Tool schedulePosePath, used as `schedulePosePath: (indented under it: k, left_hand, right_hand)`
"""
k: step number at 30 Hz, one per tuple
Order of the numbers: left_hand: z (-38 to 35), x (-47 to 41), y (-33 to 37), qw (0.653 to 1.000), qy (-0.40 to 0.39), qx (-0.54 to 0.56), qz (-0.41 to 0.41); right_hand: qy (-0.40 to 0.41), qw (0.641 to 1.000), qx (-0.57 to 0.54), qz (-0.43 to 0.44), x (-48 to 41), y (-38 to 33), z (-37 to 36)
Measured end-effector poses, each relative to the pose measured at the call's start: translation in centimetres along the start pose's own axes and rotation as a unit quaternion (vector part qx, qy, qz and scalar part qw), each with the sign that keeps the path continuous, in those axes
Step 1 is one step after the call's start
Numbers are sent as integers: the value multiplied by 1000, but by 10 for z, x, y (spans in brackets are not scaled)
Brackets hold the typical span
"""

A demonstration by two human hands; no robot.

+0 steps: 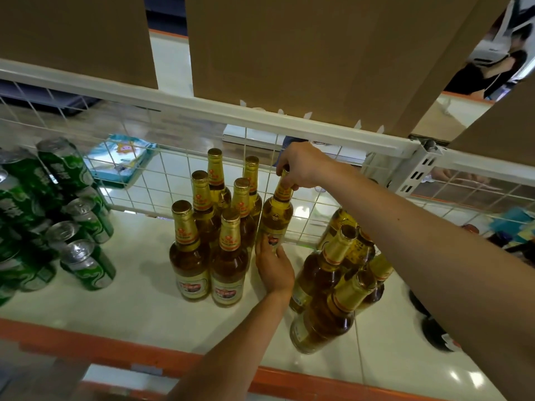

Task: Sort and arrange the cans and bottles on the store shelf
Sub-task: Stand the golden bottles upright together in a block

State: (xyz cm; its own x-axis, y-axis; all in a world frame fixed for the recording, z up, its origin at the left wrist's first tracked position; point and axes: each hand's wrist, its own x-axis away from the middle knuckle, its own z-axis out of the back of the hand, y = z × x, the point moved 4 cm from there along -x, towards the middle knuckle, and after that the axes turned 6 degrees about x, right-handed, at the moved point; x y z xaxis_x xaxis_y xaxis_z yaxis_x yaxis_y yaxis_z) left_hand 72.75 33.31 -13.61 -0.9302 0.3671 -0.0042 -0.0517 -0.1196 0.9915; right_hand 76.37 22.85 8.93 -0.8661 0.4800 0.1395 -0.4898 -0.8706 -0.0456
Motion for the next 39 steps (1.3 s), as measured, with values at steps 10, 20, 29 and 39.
schedulePosePath:
  k: [10,20,29,39]
  left_hand:
    - [3,-3,6,998,-34,41,32]
    - [30,27,10,965,-257,-38,30]
    - [35,55,26,932,-355,-44,54]
    - [46,46,8,948,-312,-54,45]
  right_hand:
    - [30,996,-55,-57,7,-1,-7]
    - [-75,994,17,-81,92,24,12]
    - [-115,984,58,-123,149,10,-2]
    - [-36,998,29,-42,142,0,1]
